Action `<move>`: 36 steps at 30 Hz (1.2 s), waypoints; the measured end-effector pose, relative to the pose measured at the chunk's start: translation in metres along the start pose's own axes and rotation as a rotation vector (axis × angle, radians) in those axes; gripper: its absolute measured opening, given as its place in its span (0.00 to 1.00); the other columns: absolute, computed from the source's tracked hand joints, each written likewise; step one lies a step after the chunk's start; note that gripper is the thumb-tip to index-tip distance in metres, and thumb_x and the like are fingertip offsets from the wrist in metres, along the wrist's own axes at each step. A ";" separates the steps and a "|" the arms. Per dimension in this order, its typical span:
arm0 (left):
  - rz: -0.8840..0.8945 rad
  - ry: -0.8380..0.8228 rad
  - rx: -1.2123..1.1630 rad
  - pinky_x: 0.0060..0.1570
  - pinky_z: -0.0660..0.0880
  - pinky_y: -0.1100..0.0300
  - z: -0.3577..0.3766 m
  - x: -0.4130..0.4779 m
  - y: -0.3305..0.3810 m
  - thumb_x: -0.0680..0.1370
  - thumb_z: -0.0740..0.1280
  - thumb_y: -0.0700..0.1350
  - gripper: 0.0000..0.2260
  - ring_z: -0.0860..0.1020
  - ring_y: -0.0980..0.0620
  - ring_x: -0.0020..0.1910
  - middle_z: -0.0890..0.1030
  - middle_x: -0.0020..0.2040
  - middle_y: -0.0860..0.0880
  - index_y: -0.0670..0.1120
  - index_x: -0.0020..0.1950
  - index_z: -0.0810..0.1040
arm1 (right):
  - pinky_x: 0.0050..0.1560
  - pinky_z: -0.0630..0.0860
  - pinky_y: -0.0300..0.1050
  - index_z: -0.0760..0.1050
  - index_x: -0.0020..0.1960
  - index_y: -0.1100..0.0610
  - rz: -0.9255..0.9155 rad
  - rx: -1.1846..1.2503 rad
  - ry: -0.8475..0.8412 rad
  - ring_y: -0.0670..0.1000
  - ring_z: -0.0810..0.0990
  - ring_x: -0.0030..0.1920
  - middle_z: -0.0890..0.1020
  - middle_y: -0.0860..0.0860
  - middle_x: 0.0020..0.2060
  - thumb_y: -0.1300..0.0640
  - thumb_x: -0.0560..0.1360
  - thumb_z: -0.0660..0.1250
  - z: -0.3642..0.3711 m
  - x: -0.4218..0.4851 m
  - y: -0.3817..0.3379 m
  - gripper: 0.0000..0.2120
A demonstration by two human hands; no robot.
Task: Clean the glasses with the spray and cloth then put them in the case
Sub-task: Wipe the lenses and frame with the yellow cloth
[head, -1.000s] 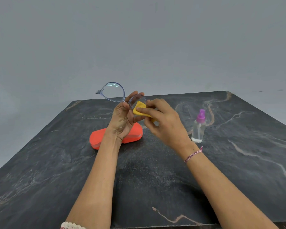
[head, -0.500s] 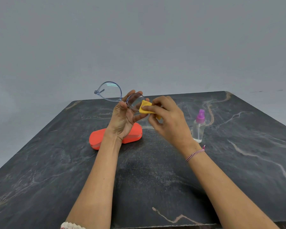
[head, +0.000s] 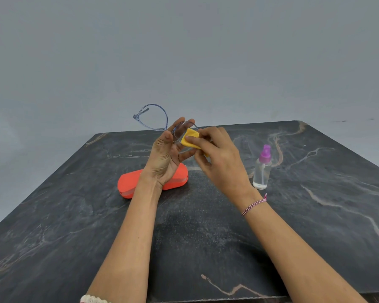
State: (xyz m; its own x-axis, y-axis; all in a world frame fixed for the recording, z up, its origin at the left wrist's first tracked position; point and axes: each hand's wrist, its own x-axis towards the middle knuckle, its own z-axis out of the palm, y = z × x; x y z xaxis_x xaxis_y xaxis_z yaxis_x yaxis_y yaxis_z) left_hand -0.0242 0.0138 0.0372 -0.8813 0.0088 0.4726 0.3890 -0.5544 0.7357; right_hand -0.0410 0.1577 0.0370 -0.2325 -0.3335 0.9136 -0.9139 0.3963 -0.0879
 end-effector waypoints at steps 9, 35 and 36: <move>0.014 0.151 0.133 0.39 0.79 0.63 0.014 0.001 -0.002 0.74 0.63 0.50 0.13 0.82 0.53 0.48 0.82 0.54 0.48 0.45 0.53 0.80 | 0.45 0.73 0.40 0.79 0.53 0.61 0.037 -0.041 -0.031 0.52 0.71 0.46 0.76 0.57 0.44 0.65 0.72 0.61 0.002 -0.001 0.005 0.13; 0.159 0.477 0.270 0.39 0.79 0.65 0.017 0.007 -0.010 0.74 0.67 0.33 0.04 0.83 0.54 0.36 0.84 0.34 0.48 0.40 0.43 0.79 | 0.44 0.71 0.41 0.77 0.59 0.64 0.098 -0.178 0.030 0.52 0.69 0.45 0.77 0.59 0.46 0.71 0.71 0.64 0.002 0.005 0.020 0.17; 0.162 0.469 0.287 0.39 0.79 0.65 0.017 0.007 -0.011 0.74 0.67 0.33 0.04 0.83 0.53 0.36 0.84 0.34 0.48 0.41 0.42 0.79 | 0.45 0.69 0.41 0.77 0.59 0.64 0.116 -0.188 0.045 0.52 0.68 0.45 0.77 0.59 0.46 0.72 0.71 0.64 0.001 0.006 0.023 0.17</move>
State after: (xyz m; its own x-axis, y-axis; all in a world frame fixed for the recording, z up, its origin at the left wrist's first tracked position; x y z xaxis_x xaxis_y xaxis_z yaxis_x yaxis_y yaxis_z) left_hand -0.0303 0.0345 0.0407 -0.8038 -0.4637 0.3726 0.5285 -0.2692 0.8051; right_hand -0.0640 0.1642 0.0401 -0.3136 -0.2391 0.9189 -0.8027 0.5838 -0.1220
